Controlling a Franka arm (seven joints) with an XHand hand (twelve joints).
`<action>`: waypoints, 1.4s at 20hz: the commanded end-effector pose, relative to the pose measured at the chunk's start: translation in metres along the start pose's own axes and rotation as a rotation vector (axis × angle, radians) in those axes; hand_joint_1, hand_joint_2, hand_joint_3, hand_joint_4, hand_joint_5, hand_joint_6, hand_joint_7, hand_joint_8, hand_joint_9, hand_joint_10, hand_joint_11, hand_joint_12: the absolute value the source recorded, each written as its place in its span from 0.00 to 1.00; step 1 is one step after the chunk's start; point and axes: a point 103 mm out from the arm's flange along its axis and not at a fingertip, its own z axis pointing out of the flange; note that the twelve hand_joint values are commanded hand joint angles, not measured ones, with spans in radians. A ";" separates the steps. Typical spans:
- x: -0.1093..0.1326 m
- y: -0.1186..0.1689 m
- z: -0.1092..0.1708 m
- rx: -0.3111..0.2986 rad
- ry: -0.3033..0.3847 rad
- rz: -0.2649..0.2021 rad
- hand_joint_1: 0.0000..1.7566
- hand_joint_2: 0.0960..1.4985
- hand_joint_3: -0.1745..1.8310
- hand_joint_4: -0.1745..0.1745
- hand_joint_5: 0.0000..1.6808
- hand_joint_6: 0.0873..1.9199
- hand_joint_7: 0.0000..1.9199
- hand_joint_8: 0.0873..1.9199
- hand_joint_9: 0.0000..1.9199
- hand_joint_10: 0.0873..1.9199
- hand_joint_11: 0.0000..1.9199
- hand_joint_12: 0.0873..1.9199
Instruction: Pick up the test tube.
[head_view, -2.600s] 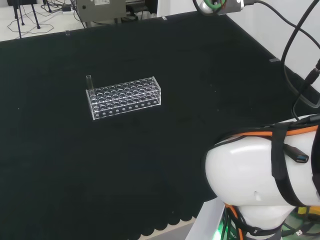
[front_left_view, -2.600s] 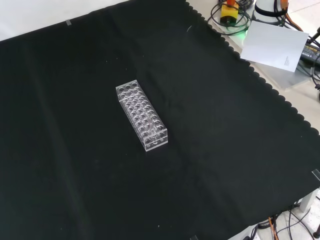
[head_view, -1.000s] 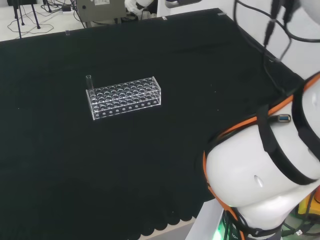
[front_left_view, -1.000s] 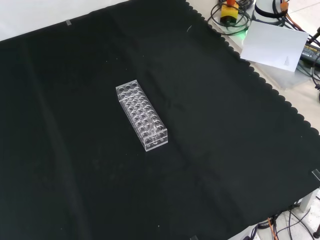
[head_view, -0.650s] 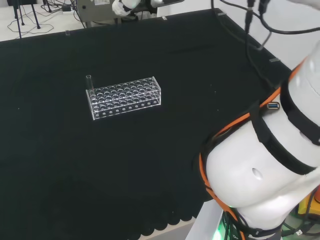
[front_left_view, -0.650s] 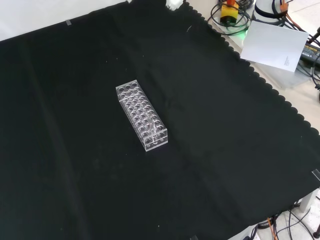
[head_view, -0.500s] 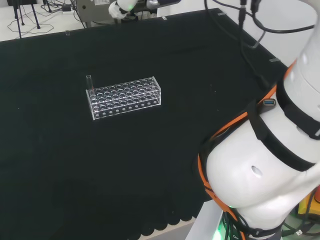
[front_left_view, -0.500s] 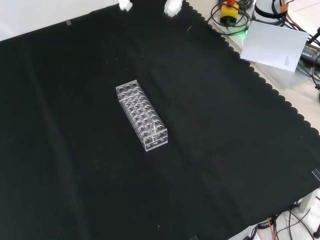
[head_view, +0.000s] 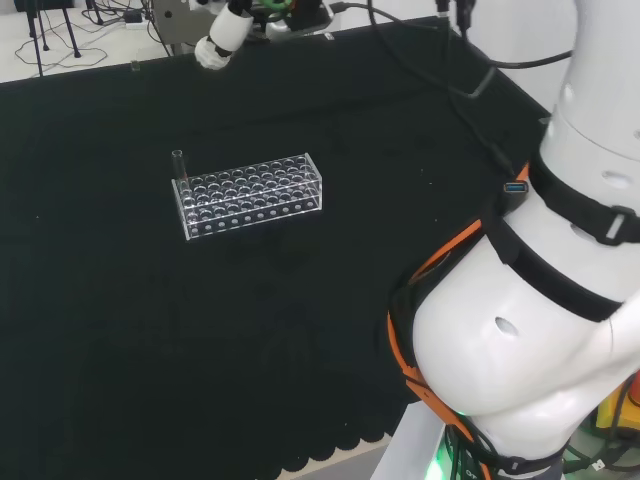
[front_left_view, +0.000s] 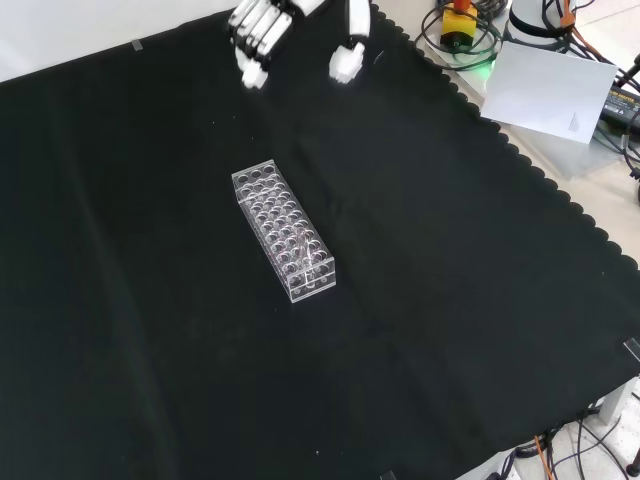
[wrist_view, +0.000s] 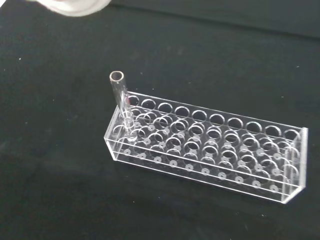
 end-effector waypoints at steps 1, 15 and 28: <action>0.012 0.055 0.022 0.084 0.004 -0.043 0.39 0.46 0.36 0.27 0.13 0.03 0.07 0.45 0.06 0.49 0.00 0.75; 0.019 0.109 0.070 0.211 0.009 -0.055 0.39 0.46 0.36 0.25 0.16 0.03 0.11 0.45 0.08 0.49 0.00 0.76; 0.026 0.134 0.126 0.329 0.031 -0.064 0.40 0.47 0.36 0.23 0.18 0.03 0.15 0.46 0.12 0.49 0.00 0.78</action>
